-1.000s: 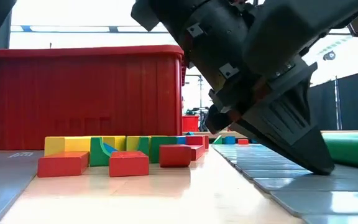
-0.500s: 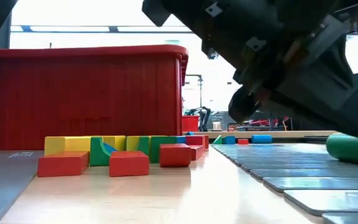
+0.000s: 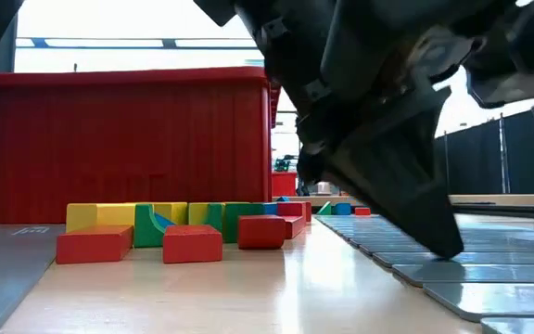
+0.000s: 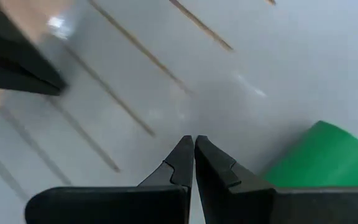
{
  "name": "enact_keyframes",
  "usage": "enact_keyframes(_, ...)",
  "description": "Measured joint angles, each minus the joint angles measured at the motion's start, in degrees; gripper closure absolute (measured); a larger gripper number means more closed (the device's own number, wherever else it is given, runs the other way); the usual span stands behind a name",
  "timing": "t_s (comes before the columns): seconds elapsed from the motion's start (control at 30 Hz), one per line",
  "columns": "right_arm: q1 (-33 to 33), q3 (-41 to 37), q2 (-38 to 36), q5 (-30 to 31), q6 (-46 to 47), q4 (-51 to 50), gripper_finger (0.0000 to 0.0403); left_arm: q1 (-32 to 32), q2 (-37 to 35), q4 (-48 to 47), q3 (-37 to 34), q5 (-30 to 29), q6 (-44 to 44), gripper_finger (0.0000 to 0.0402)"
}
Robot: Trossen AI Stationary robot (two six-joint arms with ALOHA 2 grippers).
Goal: Sort blocks
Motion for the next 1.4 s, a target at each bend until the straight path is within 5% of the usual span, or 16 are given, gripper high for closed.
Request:
enact_keyframes(0.5, 4.85, -0.04, -1.33, -3.76, 10.10, -13.32, 0.0403, -0.26, -0.22, -3.70, 0.00, -0.12, -0.46, 0.0401)
enact_keyframes(0.93, 7.37, -0.75, -1.40, -4.62, 14.43, -14.20, 0.0403, -0.69, -1.61, -5.73, -0.22, 0.31, -2.59, 0.0401)
enact_keyframes(1.4, 7.37, -1.40, -1.67, -4.28, 14.43, -15.38, 0.0403, -3.82, -1.64, 2.90, -0.24, 3.64, -4.72, 0.0402)
